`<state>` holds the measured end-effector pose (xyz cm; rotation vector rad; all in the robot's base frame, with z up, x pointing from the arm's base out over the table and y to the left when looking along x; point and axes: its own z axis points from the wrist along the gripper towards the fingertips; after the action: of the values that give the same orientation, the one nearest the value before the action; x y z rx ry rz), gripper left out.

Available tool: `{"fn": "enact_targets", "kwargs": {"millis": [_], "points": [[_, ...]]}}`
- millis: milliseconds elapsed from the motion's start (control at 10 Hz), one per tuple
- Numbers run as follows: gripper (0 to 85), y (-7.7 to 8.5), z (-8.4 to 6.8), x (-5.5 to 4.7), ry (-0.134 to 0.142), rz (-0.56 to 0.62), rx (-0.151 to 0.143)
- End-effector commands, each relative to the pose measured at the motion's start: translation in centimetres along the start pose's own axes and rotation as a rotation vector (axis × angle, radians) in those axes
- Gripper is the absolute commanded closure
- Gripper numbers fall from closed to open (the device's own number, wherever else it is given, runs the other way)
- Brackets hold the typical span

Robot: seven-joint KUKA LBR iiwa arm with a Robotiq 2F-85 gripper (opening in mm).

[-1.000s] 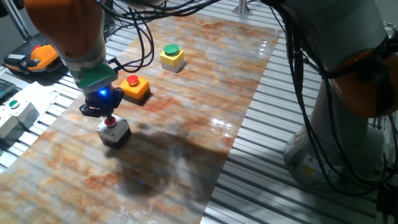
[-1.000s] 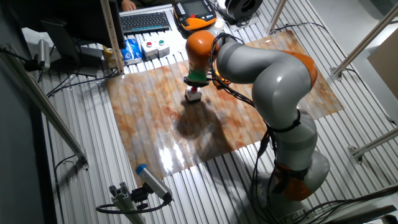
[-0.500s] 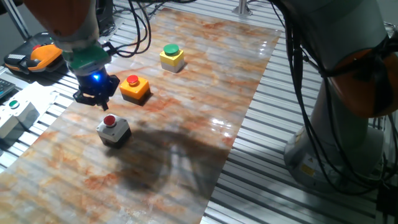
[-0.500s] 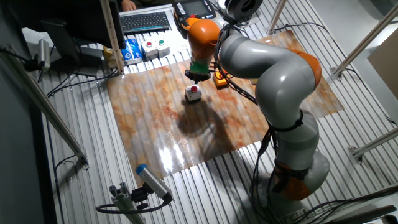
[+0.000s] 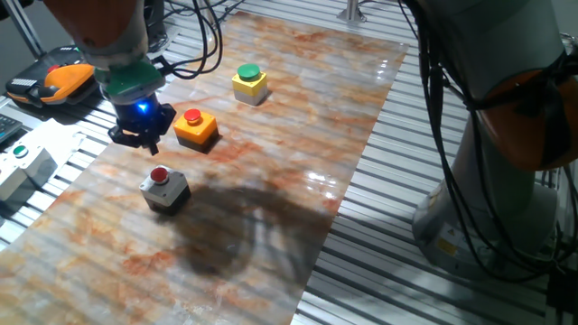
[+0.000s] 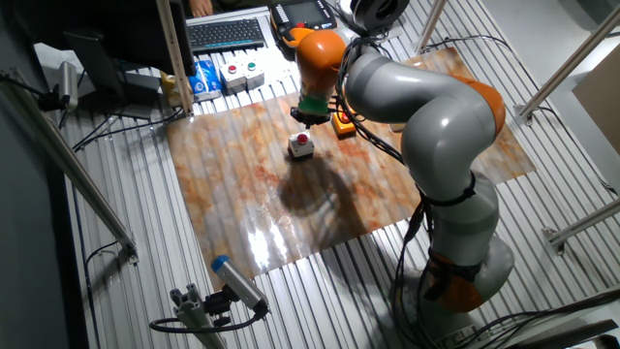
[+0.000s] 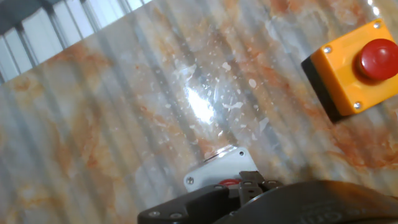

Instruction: Press three buttons from left to right in sequence

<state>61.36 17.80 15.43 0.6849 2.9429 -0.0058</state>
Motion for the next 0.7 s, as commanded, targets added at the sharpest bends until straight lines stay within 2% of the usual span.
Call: {"fn": "enact_targets", "kwargs": {"millis": [0, 200, 400, 500, 600], "points": [[85.0, -0.1, 0.1, -0.2, 0.005, 0.015, -0.008], [85.0, -0.3, -0.1, -0.4, -0.01, 0.019, 0.014], [85.0, -0.7, -0.5, -0.5, -0.003, 0.002, 0.006], [85.0, -0.8, -0.6, -0.5, -0.007, -0.005, 0.016], [85.0, -1.1, -0.7, -0.7, 0.001, -0.017, 0.008]]}}
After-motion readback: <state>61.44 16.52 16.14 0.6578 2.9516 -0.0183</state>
